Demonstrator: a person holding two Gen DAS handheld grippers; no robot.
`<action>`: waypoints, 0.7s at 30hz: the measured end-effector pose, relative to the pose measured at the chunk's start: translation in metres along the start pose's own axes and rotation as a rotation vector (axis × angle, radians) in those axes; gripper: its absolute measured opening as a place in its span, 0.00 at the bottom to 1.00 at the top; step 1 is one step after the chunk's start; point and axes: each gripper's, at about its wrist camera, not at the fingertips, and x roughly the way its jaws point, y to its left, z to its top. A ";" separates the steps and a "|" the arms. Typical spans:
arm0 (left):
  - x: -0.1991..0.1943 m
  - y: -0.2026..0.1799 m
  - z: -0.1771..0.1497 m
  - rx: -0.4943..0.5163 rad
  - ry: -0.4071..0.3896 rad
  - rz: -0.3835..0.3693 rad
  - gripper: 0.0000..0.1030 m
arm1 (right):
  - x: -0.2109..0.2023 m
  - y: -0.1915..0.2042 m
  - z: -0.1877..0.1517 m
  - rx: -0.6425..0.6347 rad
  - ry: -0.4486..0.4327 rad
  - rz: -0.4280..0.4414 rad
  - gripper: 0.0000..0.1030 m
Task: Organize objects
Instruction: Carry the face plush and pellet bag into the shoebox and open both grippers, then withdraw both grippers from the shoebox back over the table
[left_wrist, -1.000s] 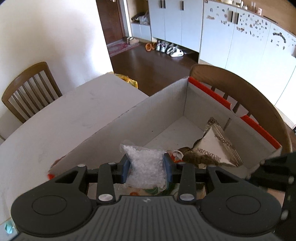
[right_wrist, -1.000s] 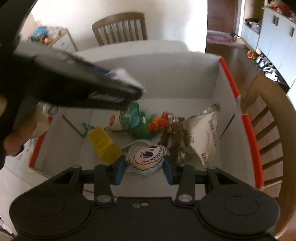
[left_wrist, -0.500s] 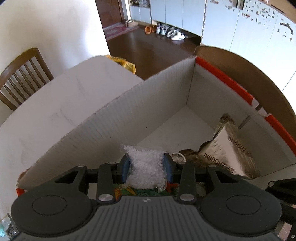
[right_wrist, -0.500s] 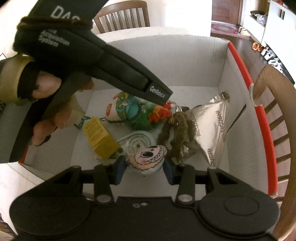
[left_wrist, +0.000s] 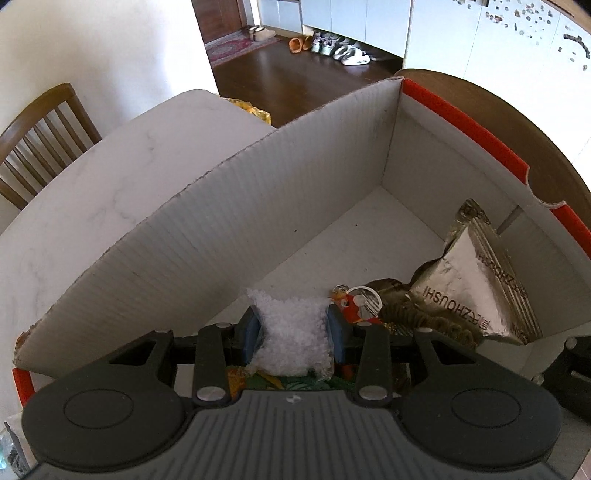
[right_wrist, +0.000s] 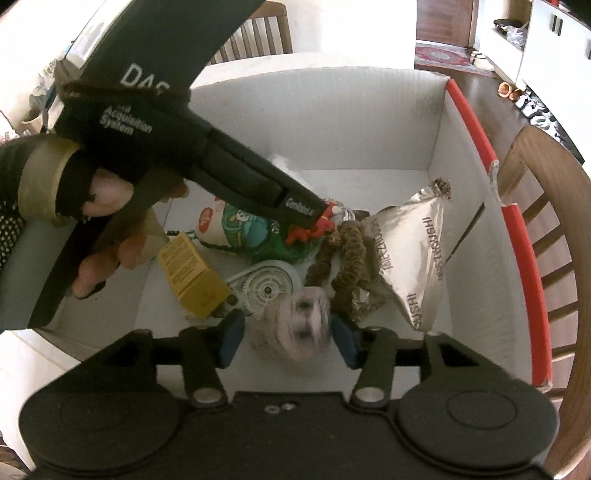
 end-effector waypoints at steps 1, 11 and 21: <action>-0.001 0.000 -0.001 0.002 -0.001 -0.004 0.38 | -0.002 0.000 -0.001 0.003 -0.005 0.003 0.58; -0.024 0.004 -0.012 -0.041 -0.056 -0.026 0.61 | -0.016 0.003 0.001 0.007 -0.036 -0.002 0.61; -0.053 0.000 -0.014 -0.055 -0.120 -0.041 0.61 | -0.036 0.005 0.000 -0.006 -0.078 -0.013 0.72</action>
